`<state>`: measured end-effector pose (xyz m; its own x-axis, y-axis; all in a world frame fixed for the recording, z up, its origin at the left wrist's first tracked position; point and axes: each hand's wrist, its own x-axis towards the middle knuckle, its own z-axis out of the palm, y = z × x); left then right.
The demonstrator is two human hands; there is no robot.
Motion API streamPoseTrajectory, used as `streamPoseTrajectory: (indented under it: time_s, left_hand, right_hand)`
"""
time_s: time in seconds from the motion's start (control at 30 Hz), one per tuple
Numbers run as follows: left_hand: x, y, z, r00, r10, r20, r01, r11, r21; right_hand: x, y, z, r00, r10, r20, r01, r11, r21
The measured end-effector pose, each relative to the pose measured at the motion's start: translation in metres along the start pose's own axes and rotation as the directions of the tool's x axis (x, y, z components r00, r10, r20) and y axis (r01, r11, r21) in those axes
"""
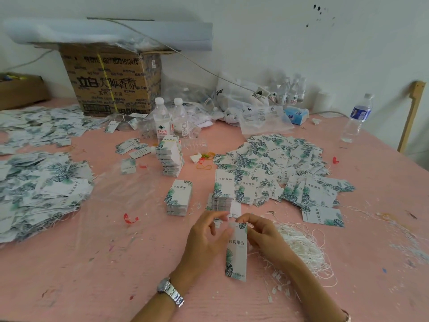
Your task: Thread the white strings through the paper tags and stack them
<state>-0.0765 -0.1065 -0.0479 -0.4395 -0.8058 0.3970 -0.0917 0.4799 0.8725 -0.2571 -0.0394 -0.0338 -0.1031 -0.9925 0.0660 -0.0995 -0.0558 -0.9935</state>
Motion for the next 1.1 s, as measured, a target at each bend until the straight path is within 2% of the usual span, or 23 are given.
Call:
streamPoseTrajectory:
  time_s: [0.1, 0.2, 0.53, 0.73, 0.9, 1.1]
  left_hand:
    - [0.000, 0.004, -0.002, 0.989, 0.126, -0.082, -0.120, 0.990, 0.073]
    - [0.000, 0.007, -0.001, 0.977, 0.195, -0.089, -0.185, 0.976, 0.115]
    - [-0.001, 0.005, 0.000, 0.977, 0.201, -0.073, -0.194, 0.977, 0.091]
    - [-0.001, 0.008, 0.000, 0.973, 0.198, -0.116, -0.192, 0.980, 0.058]
    - [-0.002, 0.008, -0.001, 0.979, 0.182, -0.090, -0.177, 0.983, 0.055]
    - [-0.001, 0.008, -0.002, 0.978, 0.189, -0.085, -0.185, 0.981, 0.060]
  right_hand:
    - [0.000, 0.001, 0.001, 1.000, 0.023, 0.009, -0.024, 0.999, 0.024]
    - [0.000, 0.000, 0.001, 0.999, 0.033, 0.024, -0.033, 0.999, 0.012]
    - [-0.004, -0.007, 0.002, 1.000, 0.011, 0.028, -0.009, 0.999, -0.042]
    - [-0.003, -0.010, 0.006, 1.000, 0.028, 0.000, -0.028, 0.999, 0.035]
    - [-0.002, -0.009, 0.005, 0.999, 0.034, 0.026, -0.036, 0.996, 0.079]
    - [0.001, -0.002, 0.004, 1.000, -0.011, -0.007, 0.011, 1.000, 0.018]
